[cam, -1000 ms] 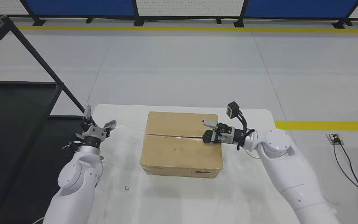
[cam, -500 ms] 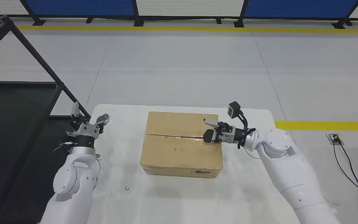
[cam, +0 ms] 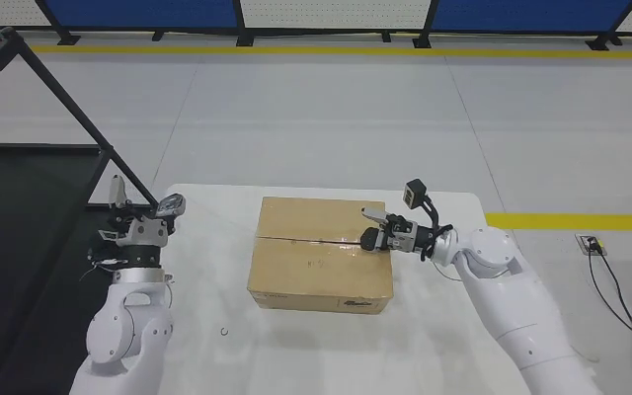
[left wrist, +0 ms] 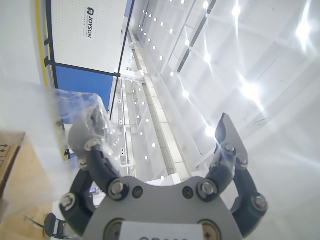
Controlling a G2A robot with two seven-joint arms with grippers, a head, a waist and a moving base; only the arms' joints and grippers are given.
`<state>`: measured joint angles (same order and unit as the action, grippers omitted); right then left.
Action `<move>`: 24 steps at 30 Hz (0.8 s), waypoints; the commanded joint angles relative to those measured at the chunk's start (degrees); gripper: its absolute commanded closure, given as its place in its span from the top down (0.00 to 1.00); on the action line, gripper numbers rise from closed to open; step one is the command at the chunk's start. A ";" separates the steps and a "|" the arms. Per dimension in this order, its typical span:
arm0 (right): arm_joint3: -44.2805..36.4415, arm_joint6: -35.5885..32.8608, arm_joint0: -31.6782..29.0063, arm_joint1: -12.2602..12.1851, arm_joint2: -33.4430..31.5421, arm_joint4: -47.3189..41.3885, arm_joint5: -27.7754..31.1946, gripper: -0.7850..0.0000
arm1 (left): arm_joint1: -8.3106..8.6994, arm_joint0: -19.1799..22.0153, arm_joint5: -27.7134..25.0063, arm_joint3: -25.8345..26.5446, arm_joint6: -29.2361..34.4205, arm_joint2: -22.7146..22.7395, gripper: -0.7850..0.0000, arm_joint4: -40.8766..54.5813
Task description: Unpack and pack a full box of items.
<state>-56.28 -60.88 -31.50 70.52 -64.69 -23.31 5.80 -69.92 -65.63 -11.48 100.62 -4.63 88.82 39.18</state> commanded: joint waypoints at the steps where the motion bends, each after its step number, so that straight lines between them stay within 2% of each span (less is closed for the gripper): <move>1: 0.06 -0.10 0.00 -0.02 0.00 -0.03 -0.06 1.00 | -0.10 -0.55 -0.60 1.03 -0.36 -0.27 1.00 -1.64; 13: -0.82 -0.13 -0.92 -0.59 -1.49 -0.40 0.07 1.00 | -0.84 -0.83 -0.97 6.99 -1.06 -2.73 1.00 -6.83; 24: -2.11 0.28 -2.03 -1.03 -2.38 -0.66 -0.35 1.00 | -1.49 2.42 2.91 8.98 -0.05 -6.03 1.00 -10.17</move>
<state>-58.37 -60.72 -33.45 69.52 -66.95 -23.81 5.38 -71.36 -63.43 -9.00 109.50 -4.88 83.21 29.29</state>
